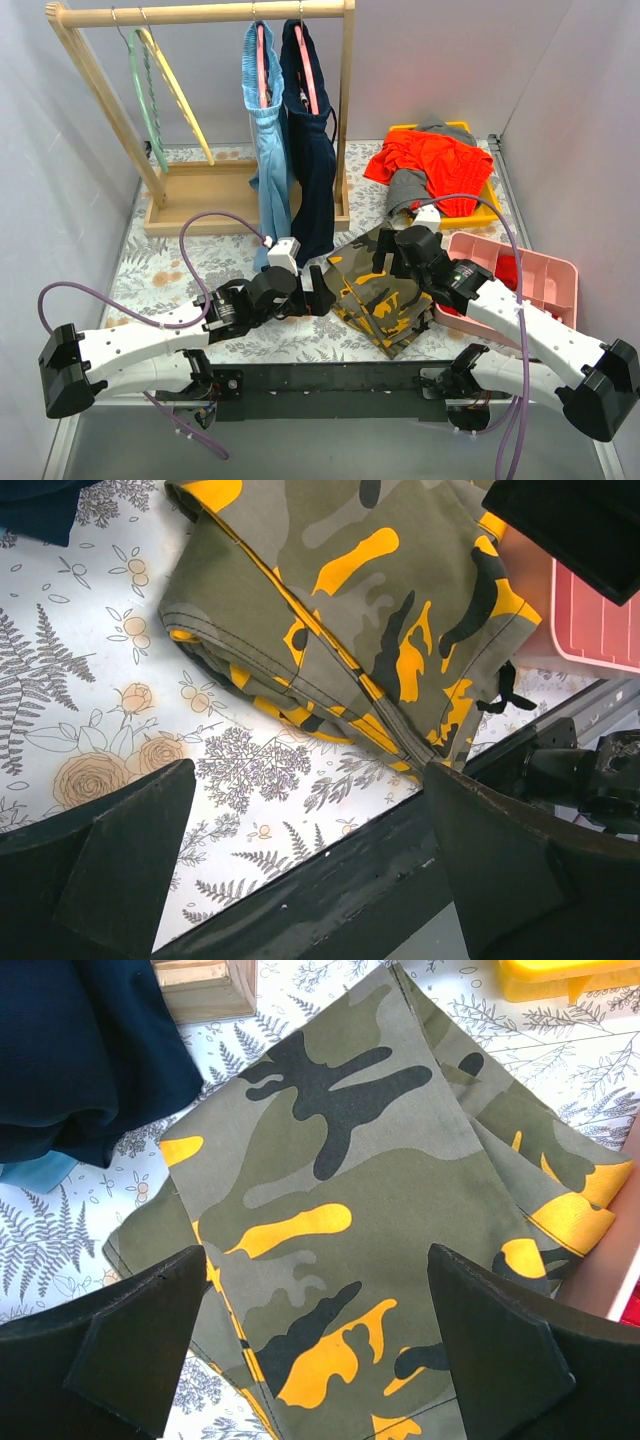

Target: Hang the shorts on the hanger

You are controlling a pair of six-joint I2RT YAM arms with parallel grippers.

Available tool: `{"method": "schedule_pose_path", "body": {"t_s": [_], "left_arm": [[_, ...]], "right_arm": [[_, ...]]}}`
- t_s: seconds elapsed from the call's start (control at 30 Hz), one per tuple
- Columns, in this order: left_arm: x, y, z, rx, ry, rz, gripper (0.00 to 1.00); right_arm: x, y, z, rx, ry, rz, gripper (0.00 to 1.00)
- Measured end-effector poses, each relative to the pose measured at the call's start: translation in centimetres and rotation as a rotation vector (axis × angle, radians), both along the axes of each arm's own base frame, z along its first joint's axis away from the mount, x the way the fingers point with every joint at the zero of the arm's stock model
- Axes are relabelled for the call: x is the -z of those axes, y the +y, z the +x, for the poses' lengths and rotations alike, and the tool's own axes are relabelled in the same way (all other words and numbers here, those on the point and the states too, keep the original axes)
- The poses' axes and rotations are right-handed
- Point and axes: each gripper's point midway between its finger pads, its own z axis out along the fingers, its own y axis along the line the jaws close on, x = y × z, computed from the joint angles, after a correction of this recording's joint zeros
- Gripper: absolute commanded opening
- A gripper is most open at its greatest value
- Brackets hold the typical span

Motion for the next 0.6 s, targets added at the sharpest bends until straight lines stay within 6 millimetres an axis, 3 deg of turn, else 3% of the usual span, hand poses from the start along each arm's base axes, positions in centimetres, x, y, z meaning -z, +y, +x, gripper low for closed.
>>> {"method": "schedule_pose_path", "body": {"t_s": [0.4, 0.5, 0.6], "left_arm": [[0.4, 0.1, -0.5, 0.030, 0.010, 0.027, 0.98], [0.4, 0.1, -0.9, 0.056, 0.017, 0.029, 0.98], [0.0, 0.0, -1.4, 0.084, 0.020, 0.019, 0.98]], "right_arm": [[-1.4, 0.4, 0.8, 0.001, -0.018, 0.016, 0.99], [-2.2, 0.3, 2.6, 0.010, -0.011, 0.007, 0.98], [-3.4, -0.6, 6.0, 0.052, -0.002, 0.010, 0.98]]}}
